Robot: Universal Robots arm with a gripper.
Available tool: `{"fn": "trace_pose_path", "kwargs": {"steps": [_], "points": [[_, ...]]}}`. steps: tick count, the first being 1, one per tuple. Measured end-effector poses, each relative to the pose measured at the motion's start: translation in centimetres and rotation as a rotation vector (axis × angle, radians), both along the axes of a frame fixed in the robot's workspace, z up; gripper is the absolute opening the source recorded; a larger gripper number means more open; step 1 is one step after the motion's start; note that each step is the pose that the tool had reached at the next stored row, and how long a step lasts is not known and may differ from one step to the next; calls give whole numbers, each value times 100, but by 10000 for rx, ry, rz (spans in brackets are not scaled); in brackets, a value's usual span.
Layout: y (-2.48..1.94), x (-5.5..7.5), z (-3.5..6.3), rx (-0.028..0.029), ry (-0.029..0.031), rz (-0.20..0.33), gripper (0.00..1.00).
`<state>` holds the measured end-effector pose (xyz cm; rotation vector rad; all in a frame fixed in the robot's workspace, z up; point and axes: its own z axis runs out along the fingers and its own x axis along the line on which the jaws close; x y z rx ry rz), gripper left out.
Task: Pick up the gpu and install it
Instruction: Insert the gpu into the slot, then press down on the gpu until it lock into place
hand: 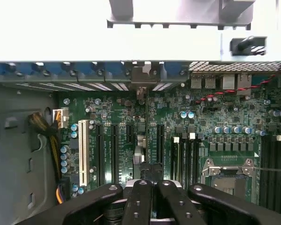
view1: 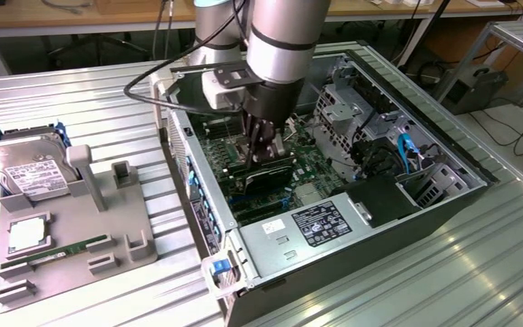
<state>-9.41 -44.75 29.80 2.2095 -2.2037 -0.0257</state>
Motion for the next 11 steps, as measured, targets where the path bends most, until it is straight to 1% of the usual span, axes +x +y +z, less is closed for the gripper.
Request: {"fn": "trace_pose_path", "kwargs": {"steps": [3, 4, 11], "points": [[0, 0, 137, 0, 1, 0, 11], [0, 0, 153, 0, 1, 0, 11], [0, 0, 154, 0, 1, 0, 11]]}}
